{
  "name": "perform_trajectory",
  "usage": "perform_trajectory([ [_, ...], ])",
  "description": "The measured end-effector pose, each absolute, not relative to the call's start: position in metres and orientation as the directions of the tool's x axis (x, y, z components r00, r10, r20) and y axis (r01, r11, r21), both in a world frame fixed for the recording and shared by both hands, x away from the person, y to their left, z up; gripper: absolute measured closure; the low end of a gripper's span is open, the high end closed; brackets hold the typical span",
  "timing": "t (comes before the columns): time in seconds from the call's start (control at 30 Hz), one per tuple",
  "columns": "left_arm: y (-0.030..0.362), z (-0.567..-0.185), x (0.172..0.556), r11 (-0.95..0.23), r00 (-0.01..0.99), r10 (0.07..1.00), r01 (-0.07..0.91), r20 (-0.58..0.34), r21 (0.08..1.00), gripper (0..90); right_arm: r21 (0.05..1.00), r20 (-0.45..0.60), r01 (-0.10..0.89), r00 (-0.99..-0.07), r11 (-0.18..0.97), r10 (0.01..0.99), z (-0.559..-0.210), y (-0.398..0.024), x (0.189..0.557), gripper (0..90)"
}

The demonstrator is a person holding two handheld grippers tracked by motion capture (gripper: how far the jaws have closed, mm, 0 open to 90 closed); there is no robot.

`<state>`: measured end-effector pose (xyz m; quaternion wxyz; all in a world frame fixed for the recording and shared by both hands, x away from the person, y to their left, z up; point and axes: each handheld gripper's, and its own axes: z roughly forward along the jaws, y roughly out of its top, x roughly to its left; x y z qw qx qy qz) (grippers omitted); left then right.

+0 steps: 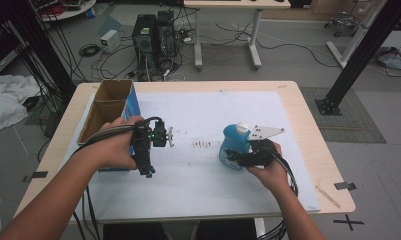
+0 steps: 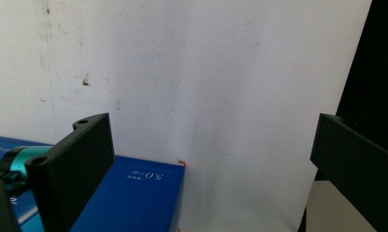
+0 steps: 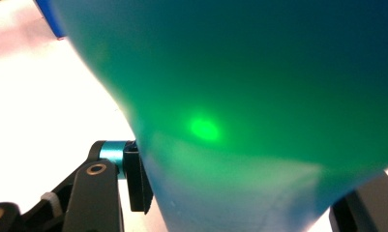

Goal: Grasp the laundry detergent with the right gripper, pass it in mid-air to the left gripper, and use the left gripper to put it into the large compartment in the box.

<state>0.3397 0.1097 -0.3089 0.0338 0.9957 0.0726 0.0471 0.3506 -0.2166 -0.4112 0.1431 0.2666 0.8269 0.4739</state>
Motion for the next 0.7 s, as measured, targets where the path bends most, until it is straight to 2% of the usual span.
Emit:
perform_trajectory([
  [0.13,0.1087,-0.3084,0.3407,-0.987,0.986,0.146,0.139,0.086,0.076,1.9,0.865,0.001,0.291,-0.816,0.410,0.578,-0.4100,-0.2181,0.3504,43.0],
  [0.7,0.1081,-0.3079,0.3415,-0.987,0.986,0.144,0.138,0.083,0.079,1.8,0.873,-0.011,0.267,-0.826,0.408,0.563,-0.4106,-0.2197,0.3499,46.7],
])
